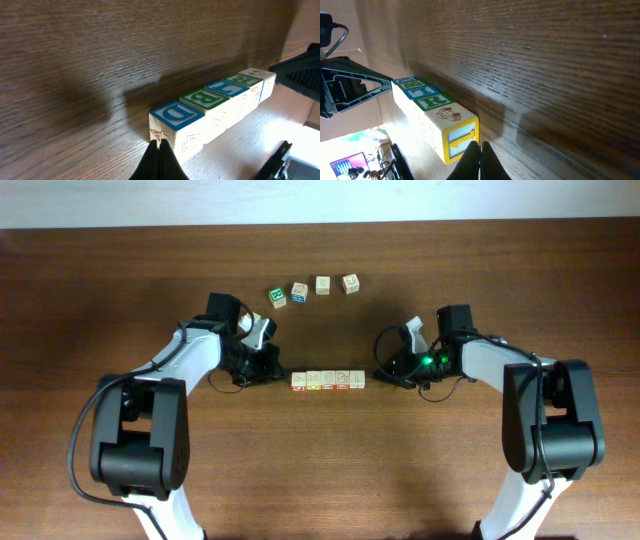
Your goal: Rotate 5 blocks
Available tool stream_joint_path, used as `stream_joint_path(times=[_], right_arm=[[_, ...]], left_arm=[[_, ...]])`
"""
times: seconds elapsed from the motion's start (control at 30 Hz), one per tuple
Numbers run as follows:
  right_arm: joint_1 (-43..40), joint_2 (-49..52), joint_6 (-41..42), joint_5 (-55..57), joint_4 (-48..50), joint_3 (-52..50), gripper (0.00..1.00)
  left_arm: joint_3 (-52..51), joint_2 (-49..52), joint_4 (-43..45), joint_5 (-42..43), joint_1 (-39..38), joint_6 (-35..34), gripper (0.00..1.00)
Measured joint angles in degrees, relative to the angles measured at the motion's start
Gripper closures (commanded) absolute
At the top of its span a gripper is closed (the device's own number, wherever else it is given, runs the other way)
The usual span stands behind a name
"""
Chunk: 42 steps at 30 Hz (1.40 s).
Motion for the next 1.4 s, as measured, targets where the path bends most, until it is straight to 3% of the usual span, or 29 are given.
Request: stream_joint_path(times=[1.4], right_arm=[[3.45, 0.0, -0.98, -0.02, 1.36, 0.0, 0.95]], left_arm=[[-0.5, 0.0, 0.81, -2.32, -1.75, -3.85, 1.0]])
